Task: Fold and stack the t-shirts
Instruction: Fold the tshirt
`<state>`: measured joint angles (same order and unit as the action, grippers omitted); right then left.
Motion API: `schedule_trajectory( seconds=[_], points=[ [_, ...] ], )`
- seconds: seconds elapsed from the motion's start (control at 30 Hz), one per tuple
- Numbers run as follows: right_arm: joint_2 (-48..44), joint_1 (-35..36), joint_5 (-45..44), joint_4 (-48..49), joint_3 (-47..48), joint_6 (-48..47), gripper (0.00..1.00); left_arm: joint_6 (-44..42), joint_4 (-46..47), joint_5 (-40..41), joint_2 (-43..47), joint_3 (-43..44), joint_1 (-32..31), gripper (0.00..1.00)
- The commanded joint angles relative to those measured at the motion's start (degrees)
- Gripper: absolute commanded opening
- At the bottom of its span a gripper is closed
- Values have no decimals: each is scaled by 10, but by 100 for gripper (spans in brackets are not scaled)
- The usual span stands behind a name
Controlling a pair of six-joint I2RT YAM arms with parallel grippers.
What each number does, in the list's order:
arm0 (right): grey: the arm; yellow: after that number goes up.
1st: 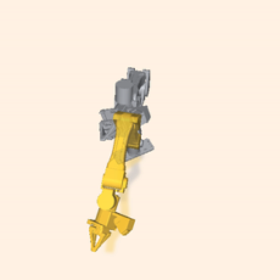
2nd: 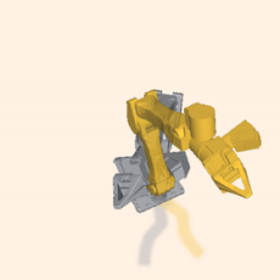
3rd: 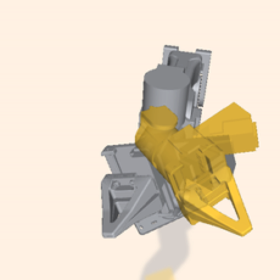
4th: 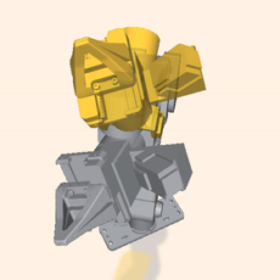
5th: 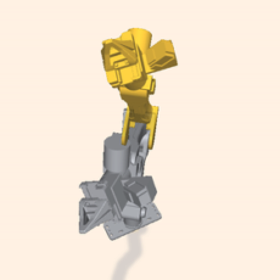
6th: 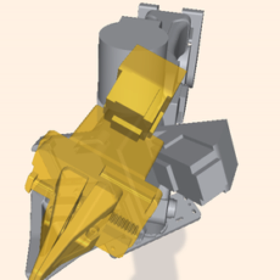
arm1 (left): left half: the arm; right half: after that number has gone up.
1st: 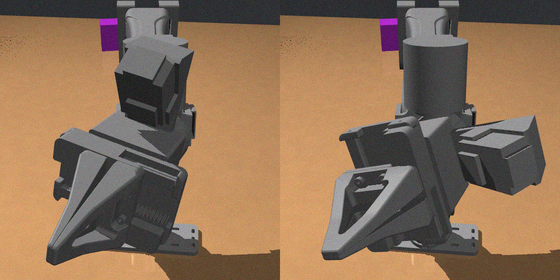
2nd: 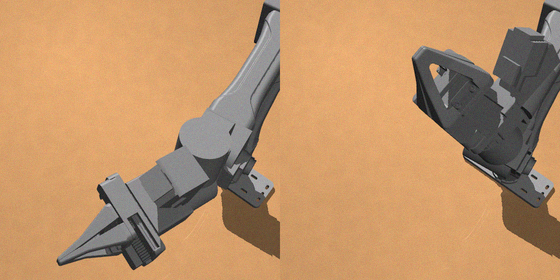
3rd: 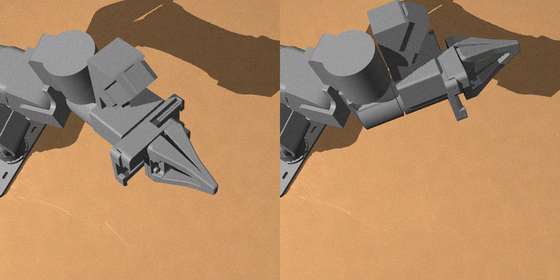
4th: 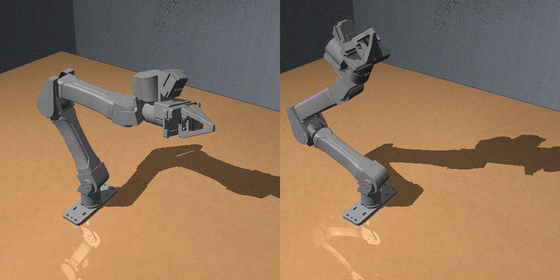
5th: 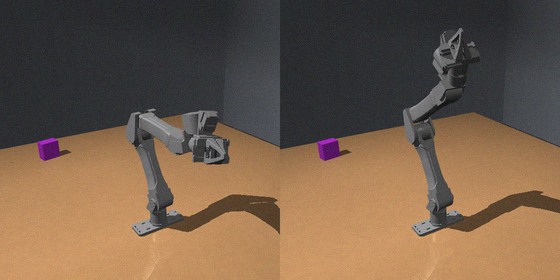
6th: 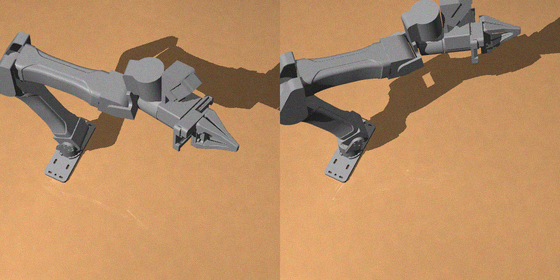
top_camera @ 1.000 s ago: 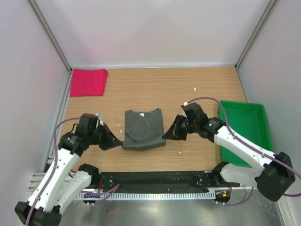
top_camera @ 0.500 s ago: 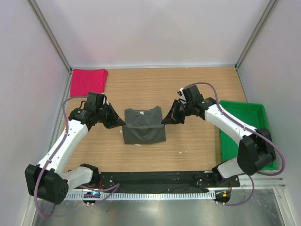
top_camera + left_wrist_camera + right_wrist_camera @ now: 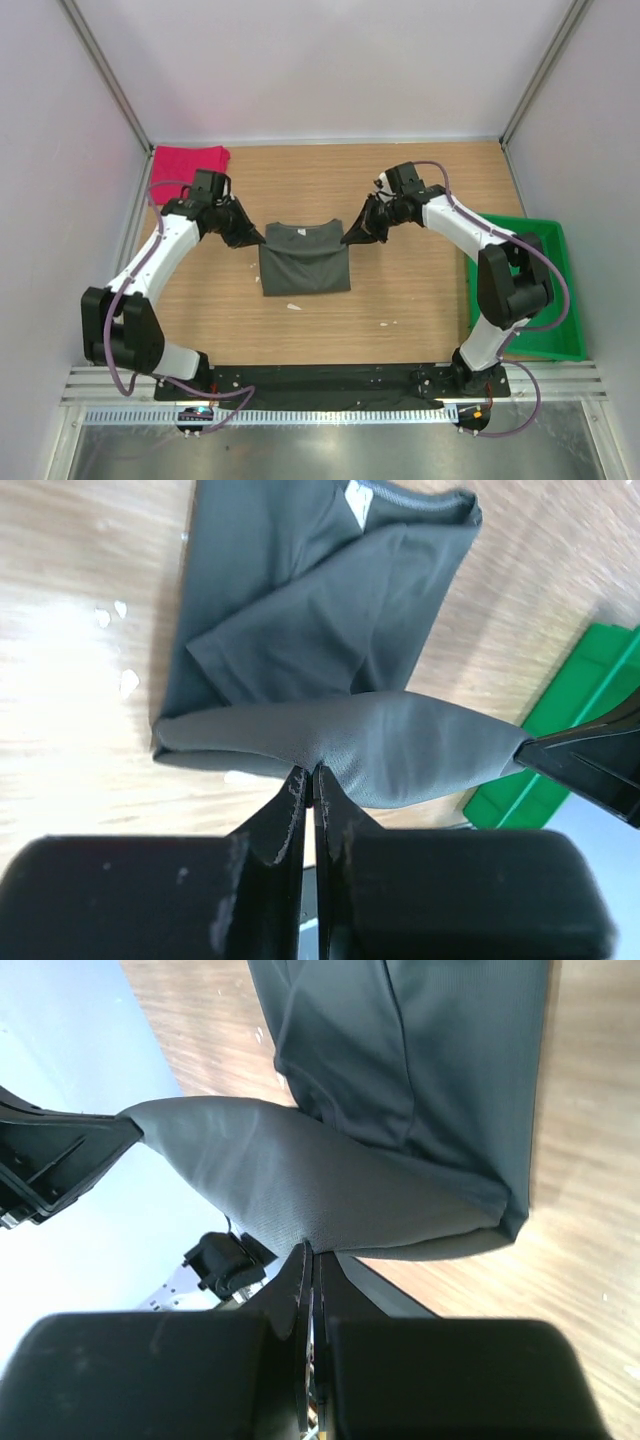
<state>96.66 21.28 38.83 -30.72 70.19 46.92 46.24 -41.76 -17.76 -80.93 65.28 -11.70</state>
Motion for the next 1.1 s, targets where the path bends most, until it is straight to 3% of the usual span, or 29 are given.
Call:
schedule_trajectory(
  seconds=[0.0, 0.13, 0.23, 0.27, 0.33, 0.37, 0.4, 0.43, 0.5, 0.57, 0.6, 0.77, 1.07],
  points=[
    [31, -11, 27, 18, 61, -10, 1, -23, 36, -1, -39, 39, 13, 5],
    [111, -35, 27, 82, 94, 2, 5, -47, 65, 18, -105, 72, 25, 6],
    [191, -61, 40, 144, 151, 17, 14, -68, 110, 60, -194, 108, 38, 19],
    [242, -67, 26, 142, 173, 6, 19, -82, 114, 57, -221, 150, 41, 20],
    [281, -82, 47, 138, 244, -5, 33, -105, 95, 47, -273, 204, 47, 36],
    [286, -90, 48, 137, 265, -5, 34, -130, 78, 41, -296, 238, 48, 41],
    [280, -92, 35, 128, 294, -27, 39, -141, 69, 67, -289, 262, 46, 48],
    [275, -95, 19, 92, 307, -35, 46, -151, 67, 89, -276, 259, 46, 50],
    [253, -96, 13, 60, 314, -55, 50, -161, 73, 115, -222, 231, 55, 54],
    [228, -90, -3, 43, 289, -109, 54, -167, 95, 83, -191, 208, 61, 59],
    [201, -81, -2, 50, 253, -124, 55, -188, 106, 23, -172, 182, 63, 63],
    [211, -55, -20, -6, 252, -278, 57, -229, 152, -69, -178, 110, 61, 64],
    [260, -21, -96, -46, 284, -336, 49, -238, 193, -43, -243, 86, 28, 52]
  ],
)
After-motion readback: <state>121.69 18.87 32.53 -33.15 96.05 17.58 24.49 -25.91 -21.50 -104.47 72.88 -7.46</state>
